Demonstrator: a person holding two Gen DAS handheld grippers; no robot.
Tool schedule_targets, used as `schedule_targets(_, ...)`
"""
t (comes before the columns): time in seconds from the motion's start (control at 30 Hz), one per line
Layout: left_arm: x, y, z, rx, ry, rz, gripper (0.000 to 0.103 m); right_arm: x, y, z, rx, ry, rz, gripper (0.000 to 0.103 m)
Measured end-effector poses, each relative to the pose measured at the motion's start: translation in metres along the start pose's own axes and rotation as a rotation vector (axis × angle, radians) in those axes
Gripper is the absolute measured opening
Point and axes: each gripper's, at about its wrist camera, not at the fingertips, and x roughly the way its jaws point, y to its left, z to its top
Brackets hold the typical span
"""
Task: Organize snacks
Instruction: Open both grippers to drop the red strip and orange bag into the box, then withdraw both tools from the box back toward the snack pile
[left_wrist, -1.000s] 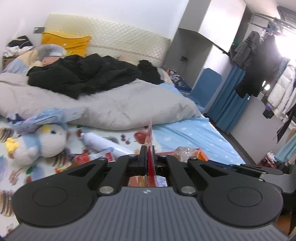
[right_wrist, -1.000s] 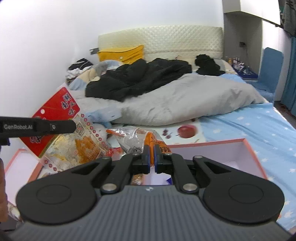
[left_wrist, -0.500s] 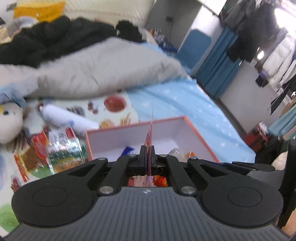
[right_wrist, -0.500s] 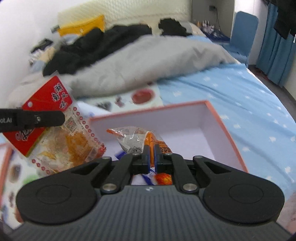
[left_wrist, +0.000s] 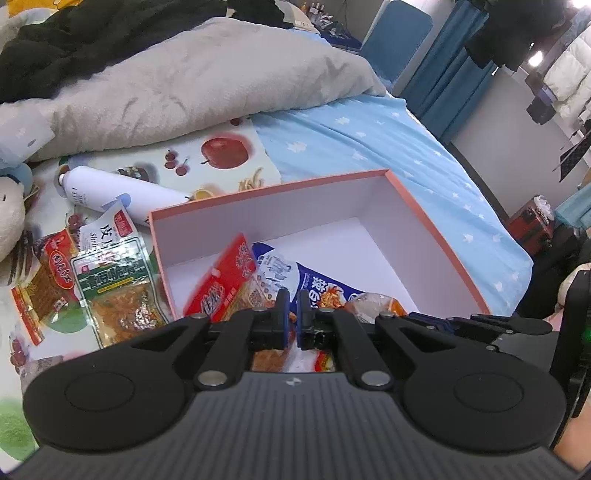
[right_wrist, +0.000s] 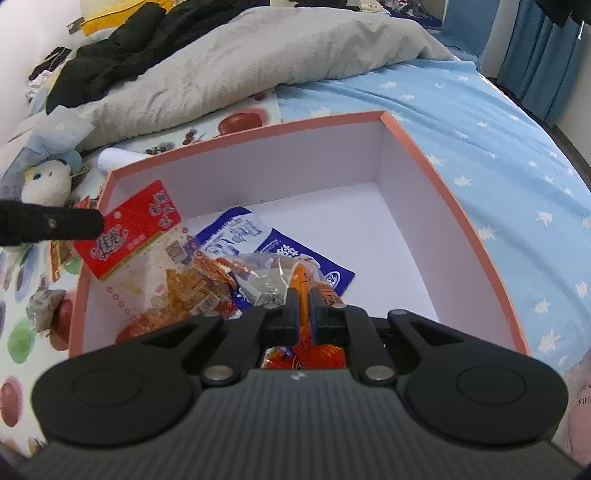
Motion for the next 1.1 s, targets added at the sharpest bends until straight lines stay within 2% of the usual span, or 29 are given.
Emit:
schedule_targets(0.03,-0.003,0.0,0.001,-0.001,0.0,0.005,0.003,0.0,-0.001,-0.001,0.0,0.002,0.001,0.028)
schedule_targets(0.07,-0.005,0.001,0.001,-0.001,0.001,0.012,0.006,-0.001,0.001,-0.003,-0.004,-0.005,0.003,0.054)
schedule_targets(0.1,-0.007,0.001,0.002,-0.001,-0.001,0.018,0.008,-0.002,0.001,-0.003,-0.011,-0.019,0.007,0.065)
schedule_targets(0.17,-0.014,0.002,0.003,-0.003,-0.014,0.019,0.025,-0.007,0.004,-0.004,-0.017,-0.042,0.0,0.064)
schedule_targets(0.27,-0.029,0.003,0.003,0.006,-0.052,0.021,0.041,-0.018,0.004,-0.002,0.0,-0.079,0.005,0.064)
schedule_targets(0.4,-0.051,0.002,0.003,0.021,-0.096,0.03,0.046,-0.038,0.005,0.004,0.015,-0.133,0.013,0.063)
schedule_targets(0.47,-0.062,0.002,0.003,0.023,-0.121,0.03,0.053,-0.051,0.008,0.005,0.009,-0.168,0.018,0.064)
schedule_targets(1.1,-0.156,0.017,-0.033,0.017,-0.304,0.064,0.053,-0.129,0.052,0.01,-0.032,-0.378,0.104,0.064)
